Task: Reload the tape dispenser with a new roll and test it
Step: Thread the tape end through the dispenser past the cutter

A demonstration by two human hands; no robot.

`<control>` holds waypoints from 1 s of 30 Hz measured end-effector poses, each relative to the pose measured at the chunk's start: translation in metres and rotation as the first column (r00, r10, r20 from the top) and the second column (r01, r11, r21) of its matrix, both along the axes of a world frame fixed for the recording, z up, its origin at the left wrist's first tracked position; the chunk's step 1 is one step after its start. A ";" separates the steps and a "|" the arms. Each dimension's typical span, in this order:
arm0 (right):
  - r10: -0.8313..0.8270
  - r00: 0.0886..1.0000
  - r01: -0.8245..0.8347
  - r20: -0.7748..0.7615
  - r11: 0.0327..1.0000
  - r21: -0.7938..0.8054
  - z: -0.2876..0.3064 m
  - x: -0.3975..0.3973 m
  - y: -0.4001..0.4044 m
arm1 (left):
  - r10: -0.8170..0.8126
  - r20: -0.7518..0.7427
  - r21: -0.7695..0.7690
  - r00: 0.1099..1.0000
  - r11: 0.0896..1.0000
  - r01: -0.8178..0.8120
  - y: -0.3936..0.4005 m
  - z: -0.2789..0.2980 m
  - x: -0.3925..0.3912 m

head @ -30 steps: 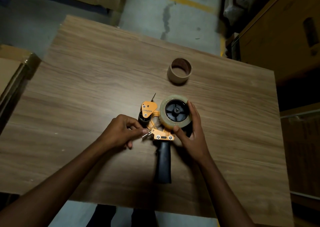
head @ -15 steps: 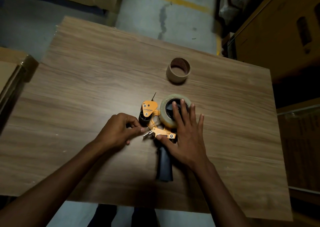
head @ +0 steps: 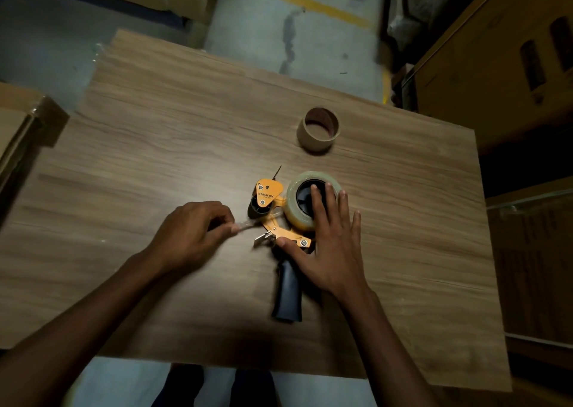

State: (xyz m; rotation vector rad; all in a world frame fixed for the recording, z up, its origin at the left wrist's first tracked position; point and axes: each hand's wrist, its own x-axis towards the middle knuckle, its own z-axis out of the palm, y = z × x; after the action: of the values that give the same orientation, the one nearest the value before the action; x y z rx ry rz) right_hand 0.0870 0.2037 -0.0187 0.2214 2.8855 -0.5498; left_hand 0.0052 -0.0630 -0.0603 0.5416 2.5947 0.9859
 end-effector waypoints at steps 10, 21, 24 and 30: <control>0.012 0.999 -0.011 0.032 1.000 -0.027 0.009 -0.006 -0.003 | 0.004 -0.074 0.036 0.997 0.999 -0.001 -0.051 0.000 0.016; 0.139 0.988 -0.140 -0.068 0.990 -0.012 0.016 -0.019 -0.027 | -0.012 -0.094 0.010 0.995 1.000 0.013 -0.062 -0.005 0.003; 0.226 0.972 -0.225 -0.063 0.974 0.026 0.014 -0.035 -0.038 | -0.012 -0.090 0.006 0.996 1.000 0.013 -0.062 -0.006 0.002; 0.284 0.957 -0.283 -0.059 0.959 0.025 0.006 -0.046 -0.040 | -0.037 -0.079 0.016 0.996 0.999 0.039 -0.063 -0.002 -0.001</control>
State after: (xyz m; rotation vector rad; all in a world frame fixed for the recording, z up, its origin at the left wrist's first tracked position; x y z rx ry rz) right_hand 0.0412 0.1633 -0.0126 -0.2093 2.9083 -0.4879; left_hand 0.0041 -0.1255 -0.0624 0.6442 2.6359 0.9952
